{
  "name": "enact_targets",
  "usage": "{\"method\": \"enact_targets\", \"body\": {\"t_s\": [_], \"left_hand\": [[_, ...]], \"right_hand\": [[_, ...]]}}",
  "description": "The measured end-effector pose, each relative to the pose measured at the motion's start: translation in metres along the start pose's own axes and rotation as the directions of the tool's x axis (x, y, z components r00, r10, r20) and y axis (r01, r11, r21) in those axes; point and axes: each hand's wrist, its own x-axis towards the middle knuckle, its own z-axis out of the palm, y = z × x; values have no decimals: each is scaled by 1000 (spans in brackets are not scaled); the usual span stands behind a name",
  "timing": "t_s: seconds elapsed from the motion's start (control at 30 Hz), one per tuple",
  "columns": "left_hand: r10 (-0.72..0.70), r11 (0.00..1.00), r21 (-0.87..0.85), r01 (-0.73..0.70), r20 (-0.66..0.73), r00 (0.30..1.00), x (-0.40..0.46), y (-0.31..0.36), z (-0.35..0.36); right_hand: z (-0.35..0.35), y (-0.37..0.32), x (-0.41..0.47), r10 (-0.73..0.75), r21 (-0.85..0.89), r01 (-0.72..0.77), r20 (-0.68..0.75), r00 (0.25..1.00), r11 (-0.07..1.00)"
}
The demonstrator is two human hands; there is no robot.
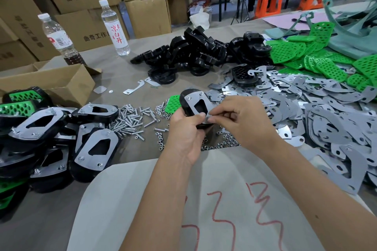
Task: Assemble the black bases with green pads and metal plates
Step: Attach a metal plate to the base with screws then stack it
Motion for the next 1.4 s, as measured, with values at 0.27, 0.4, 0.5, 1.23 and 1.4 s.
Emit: {"method": "enact_targets", "body": {"t_s": [0.27, 0.4, 0.5, 1.23, 1.4], "left_hand": [[86, 978, 193, -75, -47, 995, 0, -4, 5], [88, 981, 175, -79, -46, 995, 0, -4, 5], [75, 995, 72, -72, -45, 996, 0, -3, 4], [72, 997, -7, -72, 13, 997, -1, 0, 1], [36, 999, -39, -34, 55, 998, 0, -2, -1]], "right_hand": [[-2, 2, 4, -34, -183, 45, 58, 998, 982], [0, 1, 3, -88, -134, 94, 47, 995, 987], [5, 3, 2, -82, -32, 82, 8, 997, 996], [6, 1, -1, 113, 252, -103, -25, 993, 962], [3, 5, -2, 133, 287, -133, 19, 991, 949]]}}
